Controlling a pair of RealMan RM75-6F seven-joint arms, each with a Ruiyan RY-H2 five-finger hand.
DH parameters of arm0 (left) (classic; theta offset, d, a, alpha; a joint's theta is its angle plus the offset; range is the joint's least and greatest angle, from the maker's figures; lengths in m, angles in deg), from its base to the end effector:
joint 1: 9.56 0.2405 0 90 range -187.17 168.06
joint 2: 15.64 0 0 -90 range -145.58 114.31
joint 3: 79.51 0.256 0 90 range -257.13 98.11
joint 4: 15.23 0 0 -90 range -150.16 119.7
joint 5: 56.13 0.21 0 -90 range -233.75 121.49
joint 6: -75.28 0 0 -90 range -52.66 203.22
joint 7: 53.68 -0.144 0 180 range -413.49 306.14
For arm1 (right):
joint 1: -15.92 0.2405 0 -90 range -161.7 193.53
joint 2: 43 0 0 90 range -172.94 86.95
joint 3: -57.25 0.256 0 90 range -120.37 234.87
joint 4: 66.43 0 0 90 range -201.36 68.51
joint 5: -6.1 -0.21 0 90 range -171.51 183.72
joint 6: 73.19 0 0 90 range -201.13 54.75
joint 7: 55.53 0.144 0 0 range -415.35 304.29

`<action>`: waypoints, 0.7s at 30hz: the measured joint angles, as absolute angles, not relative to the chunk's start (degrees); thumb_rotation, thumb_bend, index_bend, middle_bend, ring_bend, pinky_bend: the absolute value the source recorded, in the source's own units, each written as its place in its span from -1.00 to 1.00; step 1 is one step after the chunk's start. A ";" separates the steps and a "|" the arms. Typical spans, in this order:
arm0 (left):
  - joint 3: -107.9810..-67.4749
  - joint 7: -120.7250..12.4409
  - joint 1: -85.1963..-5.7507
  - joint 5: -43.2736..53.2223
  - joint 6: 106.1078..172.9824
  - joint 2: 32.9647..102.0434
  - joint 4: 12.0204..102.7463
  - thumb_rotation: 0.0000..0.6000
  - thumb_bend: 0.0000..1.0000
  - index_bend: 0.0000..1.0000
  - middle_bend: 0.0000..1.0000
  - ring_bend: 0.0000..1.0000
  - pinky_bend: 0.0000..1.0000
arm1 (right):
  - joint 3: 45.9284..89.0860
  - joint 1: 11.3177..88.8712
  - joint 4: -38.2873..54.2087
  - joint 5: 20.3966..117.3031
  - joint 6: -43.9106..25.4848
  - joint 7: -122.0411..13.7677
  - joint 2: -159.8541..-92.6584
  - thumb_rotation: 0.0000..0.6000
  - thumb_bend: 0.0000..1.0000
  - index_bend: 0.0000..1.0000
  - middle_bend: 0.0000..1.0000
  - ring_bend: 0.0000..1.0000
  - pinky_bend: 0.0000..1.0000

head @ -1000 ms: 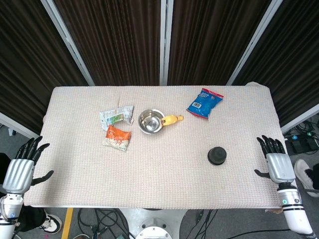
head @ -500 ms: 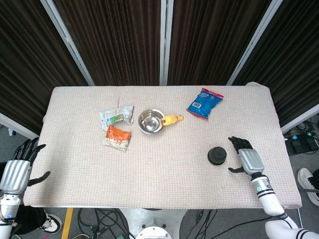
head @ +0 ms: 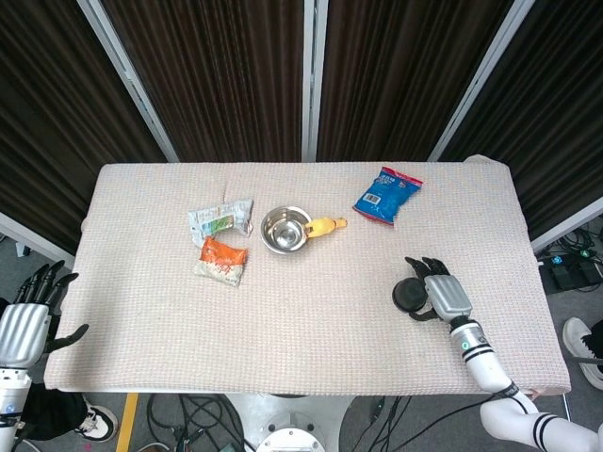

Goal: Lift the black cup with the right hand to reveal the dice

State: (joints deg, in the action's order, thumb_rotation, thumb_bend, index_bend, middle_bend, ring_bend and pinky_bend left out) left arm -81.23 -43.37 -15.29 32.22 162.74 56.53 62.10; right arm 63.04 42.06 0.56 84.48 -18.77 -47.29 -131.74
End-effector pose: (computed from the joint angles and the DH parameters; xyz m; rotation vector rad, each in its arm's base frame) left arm -0.3390 0.1848 0.1387 -1.3869 -0.9065 -0.9955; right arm -0.2953 -0.3014 0.0009 1.6633 -1.2203 0.8451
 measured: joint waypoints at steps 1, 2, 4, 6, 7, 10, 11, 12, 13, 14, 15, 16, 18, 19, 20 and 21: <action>-81.22 -43.43 -15.28 32.18 162.67 56.52 62.11 1.00 -0.70 -0.68 -0.93 -1.00 -0.74 | 63.04 42.16 0.55 84.40 -18.95 -47.29 -131.83 1.00 -1.00 -1.00 -0.72 -1.00 -1.00; -81.23 -43.47 -15.28 32.12 162.60 56.51 62.13 1.00 -0.69 -0.68 -0.93 -1.00 -0.74 | 63.06 42.32 0.54 84.23 -19.24 -47.28 -131.97 1.00 -1.00 -1.00 -0.71 -1.00 -1.00; -81.28 -43.47 -15.30 32.07 162.56 56.49 62.15 1.00 -0.70 -0.68 -0.93 -1.00 -0.74 | 63.07 42.57 0.41 83.92 -19.65 -47.32 -132.26 1.00 -1.00 -1.00 -0.67 -1.00 -1.00; -81.26 -43.57 -15.27 32.08 162.56 56.42 62.19 1.00 -0.70 -0.68 -0.93 -1.00 -0.74 | 63.03 42.80 0.14 83.70 -20.03 -47.48 -132.55 1.00 -1.00 -1.00 -0.65 -1.00 -1.00; -81.25 -43.63 -15.27 32.09 162.54 56.38 62.24 1.00 -0.69 -0.68 -0.93 -1.00 -0.74 | 63.00 42.87 0.05 83.60 -20.22 -47.55 -132.63 1.00 -1.00 -1.00 -0.64 -1.00 -1.00; -81.26 -43.85 -15.23 32.03 162.51 56.19 62.66 1.00 -0.70 -0.68 -0.93 -1.00 -0.74 | 62.90 43.18 -0.18 83.21 -20.81 -47.85 -132.86 1.00 -0.97 -1.00 -0.62 -1.00 -1.00; -81.28 -43.97 -15.21 32.02 162.55 56.13 62.79 1.00 -0.70 -0.68 -0.93 -1.00 -0.74 | 62.88 43.21 -0.22 83.20 -20.74 -47.91 -132.93 1.00 -0.97 -1.00 -0.62 -1.00 -1.00; -81.29 -44.09 -15.21 32.03 162.57 56.07 62.89 1.00 -0.70 -0.68 -0.93 -1.00 -0.74 | 62.88 43.20 -0.24 83.20 -20.59 -47.93 -132.97 1.00 -0.96 -1.00 -0.60 -1.00 -1.00; -81.29 -44.19 -15.21 32.07 162.59 56.01 62.99 1.00 -0.69 -0.68 -0.93 -1.00 -0.74 | 62.87 43.19 -0.27 83.21 -20.41 -47.95 -133.01 1.00 -0.96 -1.00 -0.59 -1.00 -1.00; -81.27 -44.20 -15.21 32.10 162.59 55.96 63.05 1.00 -0.70 -0.68 -0.93 -1.00 -0.74 | 62.85 43.16 -0.33 83.19 -20.25 -47.99 -133.06 1.00 -0.95 -1.00 -0.58 -1.00 -1.00; -81.25 -44.21 -15.20 32.12 162.57 55.90 63.12 1.00 -0.69 -0.68 -0.93 -1.00 -0.74 | 62.83 43.16 -0.35 83.16 -20.22 -48.01 -133.08 1.00 -0.95 -1.00 -0.57 -1.00 -1.00; -81.22 -44.20 -15.21 32.15 162.51 55.85 63.17 1.00 -0.69 -0.68 -0.93 -1.00 -0.74 | 62.83 43.15 -0.37 83.13 -20.16 -48.03 -133.10 1.00 -0.95 -1.00 -0.56 -1.00 -1.00; -81.21 -44.22 -15.23 32.18 162.47 55.83 63.25 1.00 -0.69 -0.68 -0.93 -1.00 -0.74 | 62.80 43.12 -0.42 83.10 -19.94 -48.06 -133.19 1.00 -0.94 -1.00 -0.53 -1.00 -1.00; -81.21 -44.30 -15.24 32.18 162.44 55.82 63.28 1.00 -0.69 -0.68 -0.93 -1.00 -0.74 | 62.78 43.11 -0.46 83.10 -19.86 -48.06 -133.24 1.00 -0.93 -1.00 -0.51 -1.00 -1.00; -81.20 -44.32 -15.24 32.17 162.40 55.81 63.29 1.00 -0.69 -0.68 -0.93 -1.00 -0.74 | 62.74 43.12 -0.52 83.09 -19.85 -48.07 -133.29 1.00 -0.93 -1.00 -0.50 -1.00 -1.00; -81.20 -44.35 -15.24 32.15 162.36 55.80 63.31 1.00 -0.69 -0.68 -0.93 -1.00 -0.74 | 62.73 43.14 -0.55 83.04 -19.86 -48.09 -133.32 1.00 -0.91 -1.00 -0.47 -1.00 -1.00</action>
State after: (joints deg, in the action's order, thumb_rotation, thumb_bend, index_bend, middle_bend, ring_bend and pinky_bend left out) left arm -81.20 -44.35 -15.24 32.15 162.36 55.80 63.31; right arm 62.73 43.14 -0.55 83.04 -19.86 -48.09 -133.32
